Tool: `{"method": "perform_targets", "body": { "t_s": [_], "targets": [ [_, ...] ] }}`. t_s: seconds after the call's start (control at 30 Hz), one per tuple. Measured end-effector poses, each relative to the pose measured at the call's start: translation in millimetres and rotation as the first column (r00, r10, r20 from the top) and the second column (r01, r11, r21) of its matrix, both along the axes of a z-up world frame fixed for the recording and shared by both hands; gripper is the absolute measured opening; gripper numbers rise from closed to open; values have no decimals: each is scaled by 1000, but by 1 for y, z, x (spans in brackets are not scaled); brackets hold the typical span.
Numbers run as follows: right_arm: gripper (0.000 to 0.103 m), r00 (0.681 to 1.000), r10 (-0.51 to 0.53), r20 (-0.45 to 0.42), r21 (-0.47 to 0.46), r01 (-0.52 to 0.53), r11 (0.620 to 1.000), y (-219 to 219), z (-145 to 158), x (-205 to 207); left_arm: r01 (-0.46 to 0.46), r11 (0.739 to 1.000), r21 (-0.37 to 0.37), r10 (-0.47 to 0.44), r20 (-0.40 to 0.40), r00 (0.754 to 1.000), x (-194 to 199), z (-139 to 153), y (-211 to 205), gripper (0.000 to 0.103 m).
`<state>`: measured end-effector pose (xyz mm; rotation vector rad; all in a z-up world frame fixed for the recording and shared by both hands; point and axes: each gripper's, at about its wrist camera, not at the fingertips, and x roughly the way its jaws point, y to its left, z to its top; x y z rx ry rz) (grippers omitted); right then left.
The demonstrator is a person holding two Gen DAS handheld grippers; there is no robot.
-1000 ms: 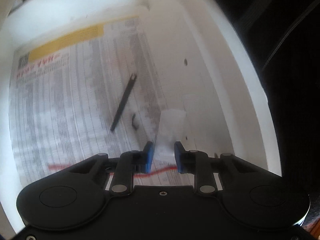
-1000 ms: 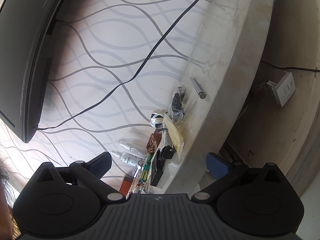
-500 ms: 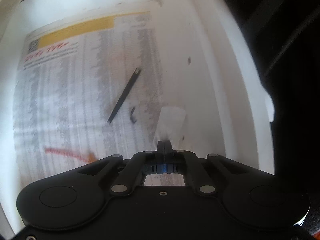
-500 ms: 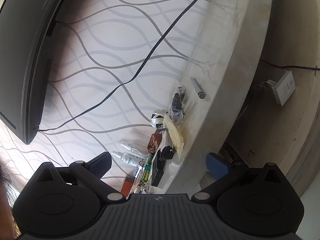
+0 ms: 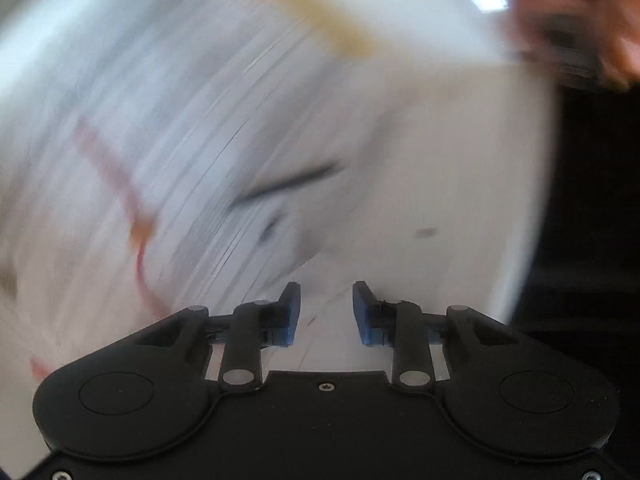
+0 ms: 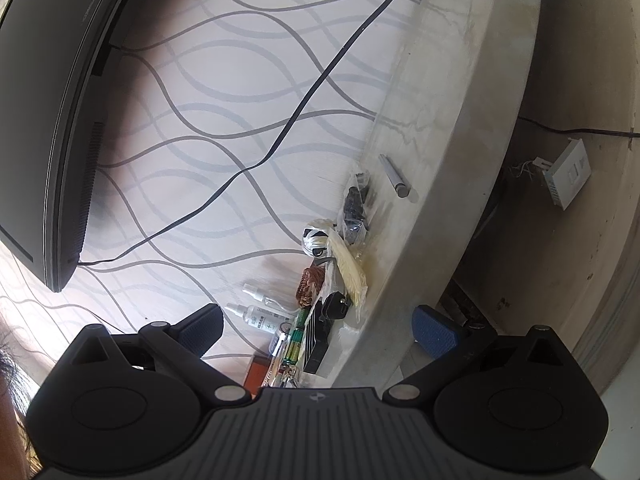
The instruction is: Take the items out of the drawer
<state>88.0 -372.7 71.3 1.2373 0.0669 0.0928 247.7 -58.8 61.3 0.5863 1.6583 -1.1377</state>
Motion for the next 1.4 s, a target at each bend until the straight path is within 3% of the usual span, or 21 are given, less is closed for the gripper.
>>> {"method": "perform_targets", "body": {
  "t_s": [0.07,0.1,0.17,0.23,0.27,0.4,0.47,0.53,0.57,0.6,0.63,0.77,0.8,0.93,0.97,1.0,1.07,1.13,1.23,1.4],
  "targets": [
    [103,1000,-1,-1,3,1,1000,0,0,0,-136,986,92,142,-67,988,11,-9,1,29],
    [103,1000,-2,-2,4,2,1000,0,-1,0,-205,965,161,219,-79,972,16,-15,4,30],
    [103,1000,-2,-1,6,2,1000,0,-1,1,-342,897,279,379,-93,921,23,-26,13,34],
    [103,1000,-2,2,10,2,1000,0,-1,1,-471,805,360,535,-97,839,26,-36,28,38],
    [103,1000,-2,3,12,2,1000,0,-1,1,-519,762,387,593,-97,799,26,-41,33,49],
    [103,1000,-2,6,19,2,1000,-1,-2,1,-642,662,386,721,-93,687,4,-53,37,91],
    [103,1000,0,10,27,0,1000,-2,-3,1,-696,617,366,764,-69,641,-9,-55,34,96],
    [103,1000,2,13,35,-3,999,-2,-4,1,-749,579,322,804,-74,590,-17,-51,39,95],
    [103,1000,3,14,38,-3,999,-2,-4,1,-780,563,274,823,-106,557,-17,-47,43,84],
    [103,1000,3,14,39,-3,999,-2,-4,2,-802,549,234,835,-127,535,-18,-44,46,58],
    [103,1000,2,11,41,-2,999,-2,-5,2,-812,545,208,838,-125,531,-17,-41,47,50],
    [103,1000,-1,3,60,1,998,-3,-8,3,-843,515,158,857,-131,499,-10,-49,35,50],
    [103,1000,-1,0,69,1,998,-4,-9,3,-838,523,153,851,-145,505,-13,-51,32,52],
    [103,1000,-4,-9,82,4,997,-5,-11,4,-785,589,190,808,-132,574,-42,-58,-3,63],
    [103,1000,-5,-9,81,6,997,-5,-11,4,-784,590,194,807,-108,580,-44,-62,-7,68],
    [103,1000,-7,-8,80,7,997,-5,-11,4,-793,575,201,817,-83,571,-41,-68,-11,75],
    [103,1000,-9,-7,82,10,997,-4,-11,4,-829,515,216,853,-39,520,-39,-73,-22,89],
    [103,1000,-16,-10,85,16,996,-5,-12,4,-849,483,214,866,25,499,-49,-74,-37,97],
    [103,1000,-17,-13,99,18,995,-7,-14,4,-834,506,220,826,156,542,-65,-72,-64,98],
    [103,1000,-14,3,146,13,989,-11,-20,4,-818,532,217,769,279,574,-89,-74,-87,92]
  ]
}}
